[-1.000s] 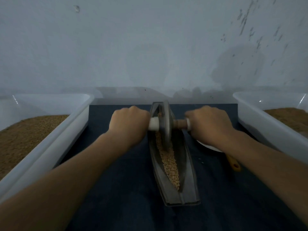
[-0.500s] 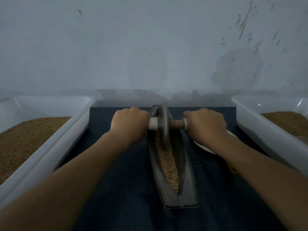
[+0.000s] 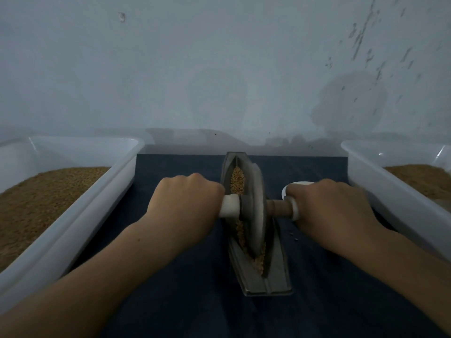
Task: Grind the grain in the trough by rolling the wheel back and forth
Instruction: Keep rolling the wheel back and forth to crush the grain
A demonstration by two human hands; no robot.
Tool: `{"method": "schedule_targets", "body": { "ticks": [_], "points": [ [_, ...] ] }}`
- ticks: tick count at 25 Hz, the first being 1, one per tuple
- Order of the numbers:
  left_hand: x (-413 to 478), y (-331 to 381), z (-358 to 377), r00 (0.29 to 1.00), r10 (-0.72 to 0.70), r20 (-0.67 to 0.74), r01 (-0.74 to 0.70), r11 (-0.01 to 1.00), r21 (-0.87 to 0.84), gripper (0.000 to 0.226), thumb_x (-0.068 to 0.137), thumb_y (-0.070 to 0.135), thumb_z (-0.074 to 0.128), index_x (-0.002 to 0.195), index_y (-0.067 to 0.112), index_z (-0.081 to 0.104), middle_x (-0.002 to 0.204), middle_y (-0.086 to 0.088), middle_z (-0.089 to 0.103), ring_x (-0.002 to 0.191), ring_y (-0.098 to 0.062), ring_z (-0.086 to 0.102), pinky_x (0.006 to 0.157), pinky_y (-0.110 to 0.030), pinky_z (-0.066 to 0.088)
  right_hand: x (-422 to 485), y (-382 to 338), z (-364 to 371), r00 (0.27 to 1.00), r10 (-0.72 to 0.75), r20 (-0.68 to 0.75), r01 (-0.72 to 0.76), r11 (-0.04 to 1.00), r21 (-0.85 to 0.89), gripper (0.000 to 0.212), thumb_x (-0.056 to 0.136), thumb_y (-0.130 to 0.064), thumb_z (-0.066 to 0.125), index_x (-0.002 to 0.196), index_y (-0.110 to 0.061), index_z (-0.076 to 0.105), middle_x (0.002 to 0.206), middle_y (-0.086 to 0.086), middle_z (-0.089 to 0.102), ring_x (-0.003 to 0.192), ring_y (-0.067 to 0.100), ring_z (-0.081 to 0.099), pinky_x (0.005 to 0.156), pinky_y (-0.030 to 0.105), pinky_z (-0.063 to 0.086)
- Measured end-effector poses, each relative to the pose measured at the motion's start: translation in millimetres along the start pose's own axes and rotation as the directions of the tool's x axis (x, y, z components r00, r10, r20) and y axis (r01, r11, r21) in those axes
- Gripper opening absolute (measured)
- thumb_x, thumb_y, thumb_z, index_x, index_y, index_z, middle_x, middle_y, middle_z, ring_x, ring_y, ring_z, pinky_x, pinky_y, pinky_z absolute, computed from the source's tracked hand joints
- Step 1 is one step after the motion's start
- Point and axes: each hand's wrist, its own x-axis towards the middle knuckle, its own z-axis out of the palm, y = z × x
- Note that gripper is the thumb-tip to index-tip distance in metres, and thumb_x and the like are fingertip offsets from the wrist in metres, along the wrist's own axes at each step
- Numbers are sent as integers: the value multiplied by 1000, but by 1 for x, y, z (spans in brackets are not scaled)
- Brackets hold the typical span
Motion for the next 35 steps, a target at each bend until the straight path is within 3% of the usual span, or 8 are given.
{"method": "schedule_targets", "body": {
  "ticks": [6, 11, 17, 20, 22, 25, 31, 35],
  "points": [
    [53, -4, 26, 996, -62, 62, 64, 997, -30, 12, 85, 25, 65, 96, 23, 61, 68, 3, 38, 56, -17, 40, 52, -35, 33, 65, -9, 21, 993, 58, 99, -71, 989, 131, 21, 86, -25, 64, 82, -32, 45, 73, -4, 37, 72, 27, 48, 59, 33, 33],
    [71, -15, 35, 990, -69, 123, 86, 987, -135, 18, 84, 26, 65, 102, 26, 63, 80, 3, 50, 68, -21, 50, 58, -36, 39, 93, -13, 22, 993, 19, 114, -33, 992, 122, 29, 86, -27, 66, 73, -32, 41, 81, -2, 53, 73, 23, 48, 58, 32, 32],
    [21, -15, 11, 988, 51, 149, -22, 983, -185, 20, 79, 42, 65, 86, 36, 48, 70, 11, 36, 59, -12, 37, 56, -32, 34, 31, -5, 8, 995, -85, 53, 75, 983, 166, 35, 79, -30, 68, 82, -35, 34, 71, -11, 41, 60, 16, 42, 47, 28, 25],
    [5, -9, -1, 994, 58, 89, -52, 996, -72, 25, 81, 44, 64, 85, 37, 40, 68, 11, 30, 56, -11, 31, 47, -28, 21, 9, 8, -2, 991, -125, 37, 105, 934, 340, 41, 75, -33, 74, 105, -38, 45, 86, -16, 52, 68, 12, 53, 50, 32, 42],
    [6, -5, 0, 997, 26, 68, -24, 999, -37, 17, 82, 39, 64, 87, 35, 49, 68, 9, 32, 54, -13, 33, 45, -28, 19, 7, 14, -2, 992, -117, 38, 100, 947, 306, 26, 75, -39, 72, 91, -36, 52, 92, -15, 47, 71, 12, 54, 55, 35, 47],
    [27, -3, 18, 996, -44, 75, 47, 998, -31, 11, 82, 34, 65, 91, 31, 58, 69, 6, 41, 54, -15, 40, 47, -30, 30, 28, 10, 20, 997, -47, 55, 36, 982, 184, 36, 77, -43, 70, 68, -36, 36, 81, -11, 44, 71, 16, 52, 54, 30, 34],
    [82, -13, 25, 998, -49, 49, 50, 999, -7, 13, 87, 28, 62, 99, 25, 66, 80, 0, 54, 68, -24, 56, 56, -35, 42, 93, 7, 37, 986, 76, 149, -102, 979, 174, 25, 82, -42, 66, 73, -30, 45, 82, -2, 60, 70, 23, 51, 60, 32, 39],
    [41, -10, 18, 999, 28, 17, -28, 998, -51, 14, 83, 37, 64, 88, 30, 54, 71, 8, 41, 60, -17, 43, 55, -32, 34, 36, 5, 32, 999, 16, -29, -12, 989, 150, 38, 78, -46, 67, 71, -34, 32, 63, -11, 41, 51, 11, 36, 46, 25, 18]
  ]
}}
